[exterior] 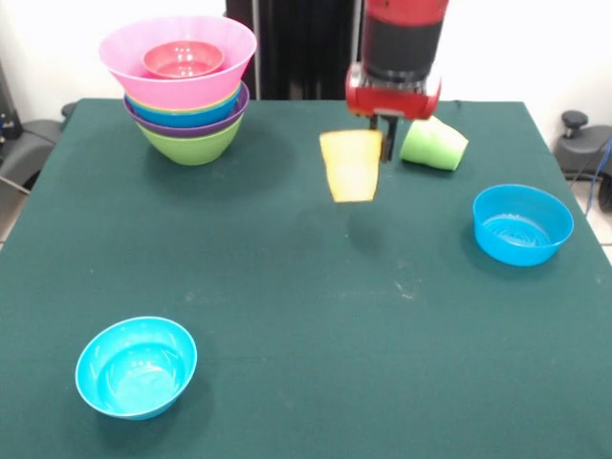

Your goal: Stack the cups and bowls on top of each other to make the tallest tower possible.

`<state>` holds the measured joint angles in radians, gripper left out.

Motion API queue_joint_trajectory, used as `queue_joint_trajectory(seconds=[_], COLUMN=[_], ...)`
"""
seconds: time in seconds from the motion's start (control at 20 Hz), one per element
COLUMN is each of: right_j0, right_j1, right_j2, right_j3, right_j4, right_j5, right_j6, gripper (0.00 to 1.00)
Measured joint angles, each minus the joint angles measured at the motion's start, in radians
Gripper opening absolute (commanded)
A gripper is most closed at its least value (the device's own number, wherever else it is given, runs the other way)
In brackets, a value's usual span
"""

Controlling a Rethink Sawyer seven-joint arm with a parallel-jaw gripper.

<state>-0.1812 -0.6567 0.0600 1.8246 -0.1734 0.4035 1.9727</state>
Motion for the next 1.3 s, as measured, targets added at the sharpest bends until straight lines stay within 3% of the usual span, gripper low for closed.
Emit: queue_joint_trajectory(seconds=[0.35,0.65,0.9,1.3], right_j0=[-0.010,-0.070,-0.119,-0.215], right_j1=[-0.210,-0.392,-0.504,-0.610], right_j2=[0.000,-0.001,-0.001,-0.001], right_j3=[0.065,0.149,0.209,0.303], right_j4=[0.072,0.142,0.159,0.179], right_j5=[0.162,0.278,0.320,0.323], right_j6=[0.000,0.000,0.000,0.000], gripper=[0.00,0.00,0.00,0.00])
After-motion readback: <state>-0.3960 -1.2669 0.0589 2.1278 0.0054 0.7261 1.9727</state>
